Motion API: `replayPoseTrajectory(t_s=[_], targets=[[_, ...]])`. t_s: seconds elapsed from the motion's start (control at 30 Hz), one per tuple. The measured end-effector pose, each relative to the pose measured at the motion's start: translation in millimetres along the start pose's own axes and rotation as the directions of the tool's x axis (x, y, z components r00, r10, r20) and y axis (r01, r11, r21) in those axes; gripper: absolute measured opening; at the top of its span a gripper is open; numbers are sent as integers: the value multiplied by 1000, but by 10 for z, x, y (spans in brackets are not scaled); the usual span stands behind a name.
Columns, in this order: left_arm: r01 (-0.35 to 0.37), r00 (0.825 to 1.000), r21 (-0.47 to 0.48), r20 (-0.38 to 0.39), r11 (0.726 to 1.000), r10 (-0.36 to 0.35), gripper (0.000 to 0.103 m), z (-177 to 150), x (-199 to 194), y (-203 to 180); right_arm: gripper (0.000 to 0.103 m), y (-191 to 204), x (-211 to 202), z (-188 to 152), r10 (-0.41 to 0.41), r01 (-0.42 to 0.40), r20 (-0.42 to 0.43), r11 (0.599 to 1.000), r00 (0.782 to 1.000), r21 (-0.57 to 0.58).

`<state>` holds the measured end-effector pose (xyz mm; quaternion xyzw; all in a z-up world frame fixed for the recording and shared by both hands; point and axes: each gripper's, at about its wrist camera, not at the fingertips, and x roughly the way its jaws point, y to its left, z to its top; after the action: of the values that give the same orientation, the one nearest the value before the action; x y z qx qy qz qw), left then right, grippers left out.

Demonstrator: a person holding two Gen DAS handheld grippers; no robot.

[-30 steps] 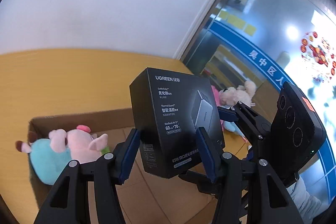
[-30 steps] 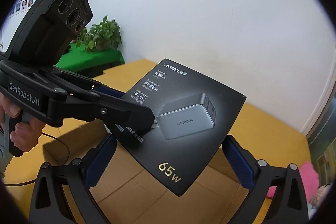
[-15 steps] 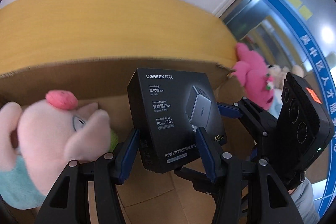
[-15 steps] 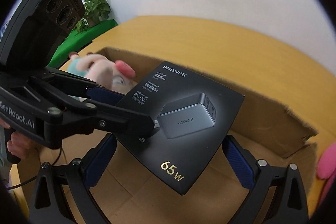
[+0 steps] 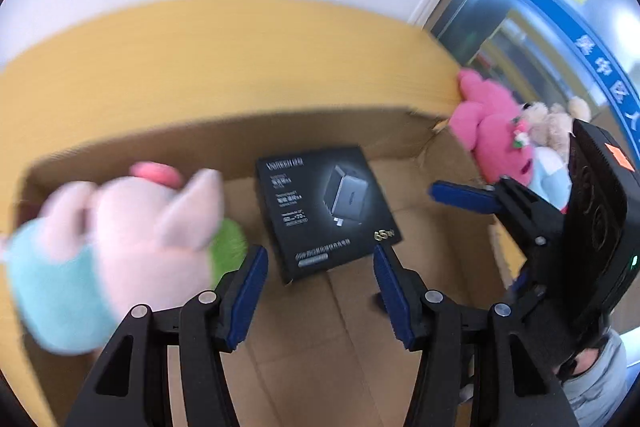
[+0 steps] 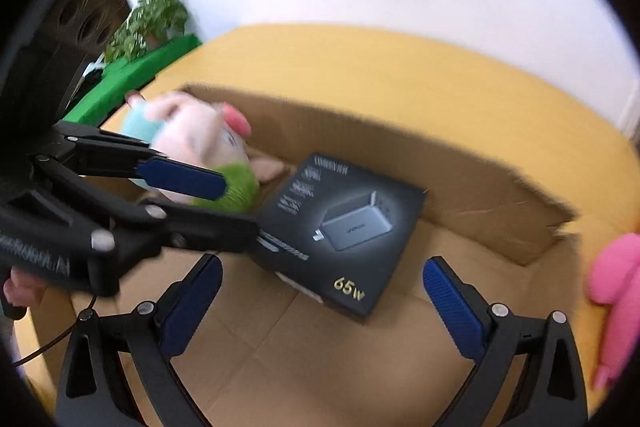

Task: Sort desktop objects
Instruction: 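Lower the charger box into the cardboard box and open the left tool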

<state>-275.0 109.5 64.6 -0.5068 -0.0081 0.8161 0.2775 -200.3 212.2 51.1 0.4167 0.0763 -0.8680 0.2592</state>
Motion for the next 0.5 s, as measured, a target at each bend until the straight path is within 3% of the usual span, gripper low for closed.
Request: replayPoseTrajectory(t_s=[0.07, 0.13, 0.2, 0.27, 0.33, 0.4, 0.5], targets=[[-29, 995, 31, 97, 999, 26, 63, -151, -382, -70, 101, 51, -306, -23, -34, 33, 58, 999, 998, 9], [-97, 975, 54, 206, 994, 84, 70, -360, -785, -150, 101, 170, -638, -107, -72, 68, 122, 997, 990, 36], [-216, 925, 37, 329, 976, 192, 75, -623, -1165, -247, 102, 265, -935, -150, -147, 135, 191, 988, 970, 73], [-331, 844, 3, 449, 944, 294, 100, -975, -1528, -333, 102, 472, -1174, -246, -216, 193, 244, 975, 945, 113], [-392, 776, -26, 527, 920, 346, 103, -1269, -1789, -414, 102, 668, -1313, -307, -270, 237, 279, 961, 922, 144], [-419, 741, -36, 565, 907, 364, 103, -1488, -1947, -512, 102, 802, -1434, -374, -293, 245, 282, 950, 913, 194], [-430, 724, -42, 580, 902, 373, 103, -1786, -2099, -595, 102, 996, -1623, -563, -273, 211, 311, 953, 910, 219]])
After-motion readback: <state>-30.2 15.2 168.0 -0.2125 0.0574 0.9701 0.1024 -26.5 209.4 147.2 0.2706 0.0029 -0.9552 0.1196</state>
